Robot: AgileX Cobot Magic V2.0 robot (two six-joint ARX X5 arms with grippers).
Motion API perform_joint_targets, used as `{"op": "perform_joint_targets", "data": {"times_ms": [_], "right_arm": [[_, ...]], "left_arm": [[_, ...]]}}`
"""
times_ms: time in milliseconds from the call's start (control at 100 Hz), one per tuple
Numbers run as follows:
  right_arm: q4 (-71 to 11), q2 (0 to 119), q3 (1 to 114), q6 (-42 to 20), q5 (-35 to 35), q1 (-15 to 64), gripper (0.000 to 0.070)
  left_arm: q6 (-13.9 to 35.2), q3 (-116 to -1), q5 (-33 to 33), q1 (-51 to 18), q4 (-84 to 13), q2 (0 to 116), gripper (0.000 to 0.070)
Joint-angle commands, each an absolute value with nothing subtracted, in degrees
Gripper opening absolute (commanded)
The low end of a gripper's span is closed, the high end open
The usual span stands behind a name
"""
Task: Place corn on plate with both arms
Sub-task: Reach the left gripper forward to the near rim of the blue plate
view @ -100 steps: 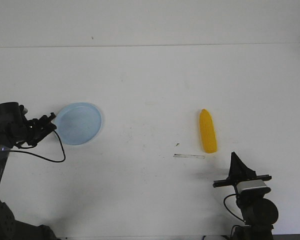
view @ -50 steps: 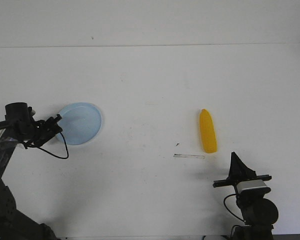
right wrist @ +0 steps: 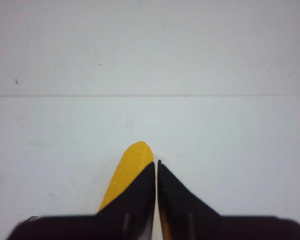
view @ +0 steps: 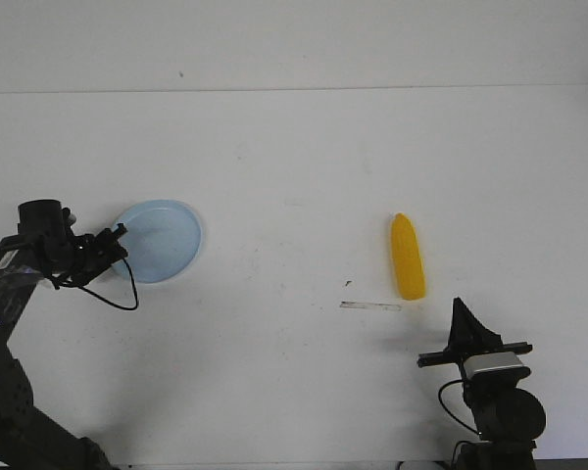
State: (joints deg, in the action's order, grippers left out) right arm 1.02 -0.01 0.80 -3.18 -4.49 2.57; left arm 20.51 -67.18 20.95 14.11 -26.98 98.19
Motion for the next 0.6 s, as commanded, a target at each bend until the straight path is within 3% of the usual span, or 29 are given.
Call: {"op": "perform_joint_targets", "data": {"times_ms": [0, 350, 500, 590], "right_arm": [[1.7, 0.1, 0.7, -2.9, -4.5, 2.6, 0.0007], [1.7, 0.1, 0.7, -2.9, -4.5, 2.6, 0.0007], [1.7, 0.1, 0.7, -2.9, -4.5, 2.6, 0.0007], [1.7, 0.1, 0.7, -2.9, -4.5, 2.6, 0.0007]], "left_arm": [[20.2, -68.1, 21.1, 14.2, -26.7, 99.3, 0.0203], [20.2, -68.0, 21.0, 14.2, -26.5, 99.5, 0.0192], [20.2, -67.9, 21.0, 14.2, -26.5, 99.7, 0.0041], [20.2, -67.9, 21.0, 14.2, -26.5, 99.8, 0.0000]]}}
